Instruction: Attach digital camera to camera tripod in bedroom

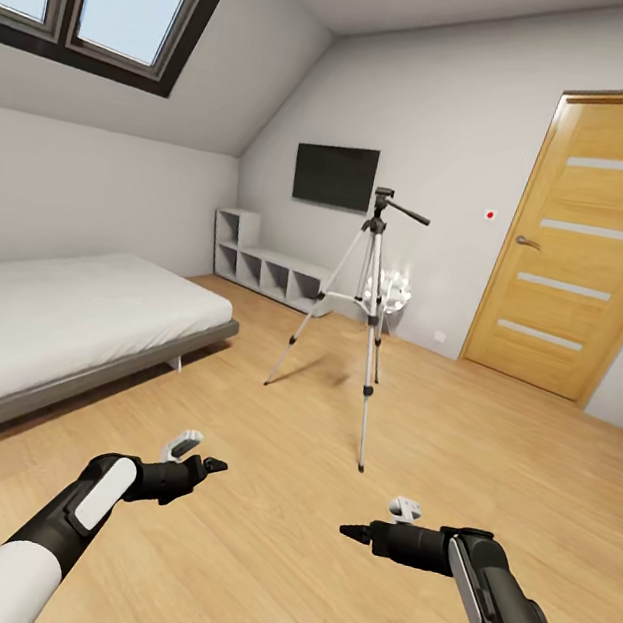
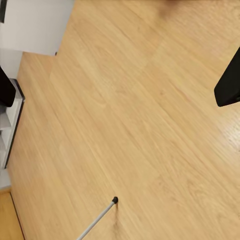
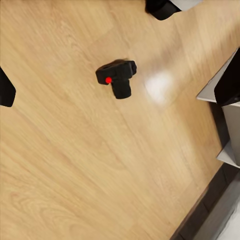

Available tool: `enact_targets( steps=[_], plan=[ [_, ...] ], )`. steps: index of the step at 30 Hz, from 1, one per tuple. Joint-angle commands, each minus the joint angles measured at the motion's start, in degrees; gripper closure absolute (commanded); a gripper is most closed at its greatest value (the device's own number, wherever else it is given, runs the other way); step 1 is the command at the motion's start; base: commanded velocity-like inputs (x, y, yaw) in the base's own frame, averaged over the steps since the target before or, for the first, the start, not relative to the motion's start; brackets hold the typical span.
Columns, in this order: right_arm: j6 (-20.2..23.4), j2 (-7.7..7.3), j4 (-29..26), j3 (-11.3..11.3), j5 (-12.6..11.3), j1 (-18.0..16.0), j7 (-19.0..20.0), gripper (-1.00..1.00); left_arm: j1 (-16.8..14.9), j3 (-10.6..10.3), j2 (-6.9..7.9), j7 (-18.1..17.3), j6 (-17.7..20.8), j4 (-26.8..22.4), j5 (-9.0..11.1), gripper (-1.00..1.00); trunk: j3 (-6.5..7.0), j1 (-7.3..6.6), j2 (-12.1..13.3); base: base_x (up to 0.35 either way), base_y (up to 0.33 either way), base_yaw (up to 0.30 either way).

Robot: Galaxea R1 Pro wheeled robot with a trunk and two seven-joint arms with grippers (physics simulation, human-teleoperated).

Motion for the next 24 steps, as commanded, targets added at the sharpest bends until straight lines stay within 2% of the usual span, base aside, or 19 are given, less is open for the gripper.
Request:
enact_targets(
  steps=[1, 24],
  plan=[
    [0.46, 0.00, -0.02, -0.03, -0.42, -0.05, -0.10, -1.00, -0.03, 0.06, 0.00, -0.21, 0.24, -0.01, -0.10, -1.00, -0.24, 0.22, -0.44, 0.000, 0.000, 0.000],
    [-0.12, -0.05, -0.02, -0.10, -0.28, -0.05, -0.10, -1.00, -0.03, 0.06, 0.07, -0.22, 0.27, 0.23, -0.12, -1.00, -4.37, 5.27, -9.67, 0.000, 0.000, 0.000]
  ],
)
